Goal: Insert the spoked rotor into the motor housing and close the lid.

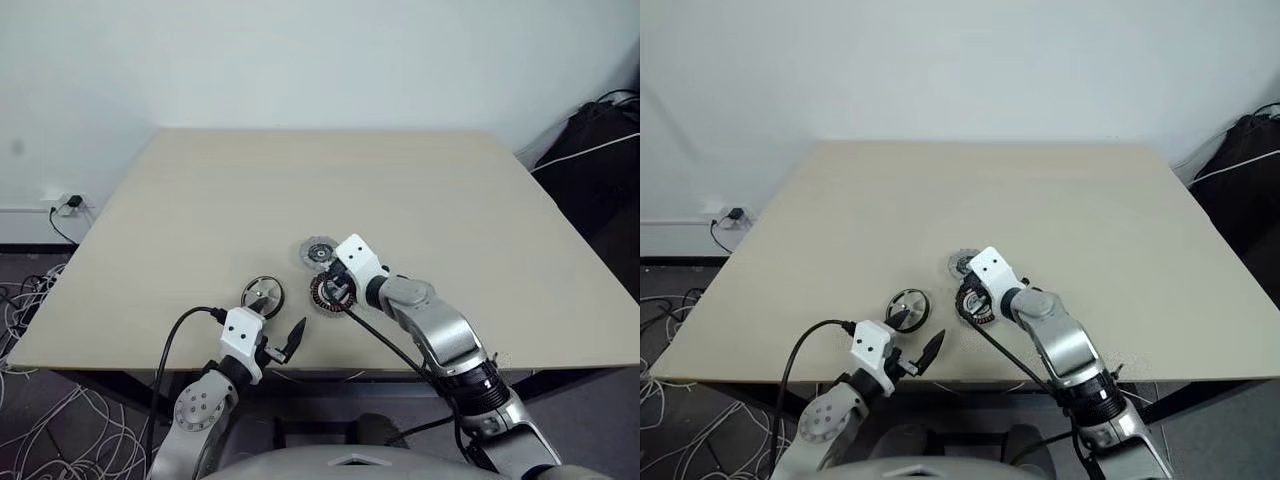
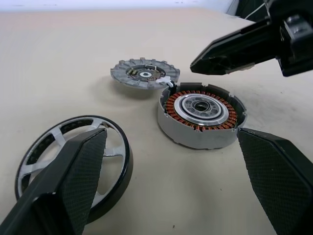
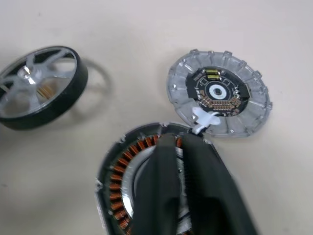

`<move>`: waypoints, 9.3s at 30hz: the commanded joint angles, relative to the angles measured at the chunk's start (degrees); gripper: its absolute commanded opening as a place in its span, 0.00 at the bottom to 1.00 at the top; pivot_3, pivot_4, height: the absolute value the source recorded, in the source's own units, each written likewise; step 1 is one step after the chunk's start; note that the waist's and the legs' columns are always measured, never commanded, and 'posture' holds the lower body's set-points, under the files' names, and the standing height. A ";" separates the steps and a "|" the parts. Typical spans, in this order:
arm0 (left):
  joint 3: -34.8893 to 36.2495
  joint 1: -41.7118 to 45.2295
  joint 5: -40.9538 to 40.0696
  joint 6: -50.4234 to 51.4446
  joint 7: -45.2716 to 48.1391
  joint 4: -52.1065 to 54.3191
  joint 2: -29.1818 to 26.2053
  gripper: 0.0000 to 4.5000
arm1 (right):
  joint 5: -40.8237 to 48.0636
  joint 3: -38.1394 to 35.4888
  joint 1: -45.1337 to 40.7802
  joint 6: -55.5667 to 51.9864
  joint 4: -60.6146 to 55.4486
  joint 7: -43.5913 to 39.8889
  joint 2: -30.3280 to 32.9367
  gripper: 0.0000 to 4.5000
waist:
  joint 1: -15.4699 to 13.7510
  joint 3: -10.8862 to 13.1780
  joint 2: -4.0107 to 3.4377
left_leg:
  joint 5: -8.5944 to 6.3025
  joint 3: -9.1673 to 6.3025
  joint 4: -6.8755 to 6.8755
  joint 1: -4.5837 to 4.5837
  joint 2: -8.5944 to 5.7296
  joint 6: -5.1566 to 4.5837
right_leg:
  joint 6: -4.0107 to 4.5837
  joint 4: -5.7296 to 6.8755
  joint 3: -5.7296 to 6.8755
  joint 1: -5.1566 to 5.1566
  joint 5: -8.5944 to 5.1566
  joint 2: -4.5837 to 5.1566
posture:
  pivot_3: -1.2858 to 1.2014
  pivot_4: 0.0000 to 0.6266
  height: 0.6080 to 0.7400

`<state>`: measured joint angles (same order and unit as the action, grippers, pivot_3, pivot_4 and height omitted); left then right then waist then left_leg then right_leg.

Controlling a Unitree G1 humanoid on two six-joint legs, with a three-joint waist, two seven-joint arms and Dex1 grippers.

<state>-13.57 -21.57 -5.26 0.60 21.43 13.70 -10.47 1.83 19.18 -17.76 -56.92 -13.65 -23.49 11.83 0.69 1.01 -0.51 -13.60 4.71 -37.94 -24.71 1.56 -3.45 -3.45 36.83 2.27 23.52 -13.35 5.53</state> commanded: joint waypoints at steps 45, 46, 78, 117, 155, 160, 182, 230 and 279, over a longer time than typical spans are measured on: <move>-0.43 0.11 0.16 -2.84 -0.87 0.00 1.51 1.00 | -3.30 14.20 -9.71 -1.31 6.35 -5.59 13.67 0.42 | 0.07 0.05 0.03 | 0.00 0.05 -0.01 -0.01 0.01 -0.01 | 0.02 -0.01 0.02 0.03 0.02 0.00 | 0.52 0.00 1.00; -0.44 0.13 0.16 -2.79 -0.90 0.04 1.50 1.00 | -3.42 14.20 -9.68 -1.16 6.46 -5.71 13.70 0.42 | 0.07 0.05 0.03 | 0.00 0.05 -0.01 0.00 0.01 -0.01 | 0.02 -0.01 0.02 0.03 0.02 0.01 | 0.52 0.00 1.00; -0.96 0.45 -0.17 -1.02 -1.12 1.79 1.26 1.00 | -7.31 14.00 -8.46 2.80 2.41 -8.11 12.46 0.42 | -0.03 0.07 0.07 | 0.00 0.09 -0.01 -0.01 0.04 0.00 | 0.03 -0.02 0.06 0.05 0.04 0.03 | 0.52 0.00 1.00; 0.24 0.52 -0.47 -6.26 -0.05 -3.97 1.32 1.00 | -11.89 14.35 -8.55 11.51 9.99 -10.58 10.74 0.01 | 0.03 0.07 0.09 | 0.00 0.10 -0.03 0.00 0.04 0.00 | 0.03 0.00 0.05 0.05 0.05 0.00 | 0.52 0.00 1.00; -0.17 0.52 -0.66 -5.34 -0.48 -2.31 1.79 1.00 | -6.06 9.90 -13.37 4.77 14.74 -15.03 8.88 0.01 | 0.00 0.07 0.08 | 0.00 0.10 -0.04 0.00 0.04 0.00 | 0.06 0.01 0.05 0.05 0.07 0.00 | 0.52 0.00 1.00; -0.22 0.52 -0.66 -5.42 -0.60 -2.39 1.91 1.00 | -6.32 10.07 -13.63 5.00 15.32 -15.35 9.51 0.01 | 0.00 0.07 0.08 | 0.00 0.11 -0.04 -0.01 0.04 0.00 | 0.06 0.01 0.05 0.05 0.07 0.00 | 0.52 0.00 1.00; 0.22 0.67 -0.63 -6.91 -0.38 -4.43 2.16 1.00 | -6.72 11.81 -14.53 5.32 15.99 -17.11 10.87 0.01 | -0.04 0.07 0.08 | 0.00 0.11 -0.06 -0.01 0.03 0.00 | 0.07 0.02 0.06 0.04 0.08 0.00 | 0.52 0.00 1.00; 0.32 0.61 -0.87 -5.83 0.07 -3.40 1.43 1.00 | -5.06 5.62 -8.91 6.41 12.24 -9.30 6.54 0.00 | 0.00 0.04 0.05 | 0.00 0.11 -0.06 0.00 0.04 0.00 | 0.06 0.04 0.05 0.03 0.08 0.00 | 0.52 0.00 1.00; 0.18 0.54 -1.26 -4.04 0.54 -1.42 0.47 1.00 | 2.63 -2.23 -3.51 8.94 5.12 -7.33 4.25 0.00 | 0.05 -0.05 0.01 | 0.00 0.12 -0.04 0.01 0.07 0.00 | 0.02 0.01 0.06 0.06 0.10 0.01 | 0.52 0.00 1.00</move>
<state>-13.38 -21.49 -6.09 -3.09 21.44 9.33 -9.81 3.35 19.03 -19.56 -49.27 -5.54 -31.14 16.79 0.74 0.96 -0.50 -13.60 4.83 -37.97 -24.69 1.63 -3.45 -3.41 36.84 2.32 23.57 -13.26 5.53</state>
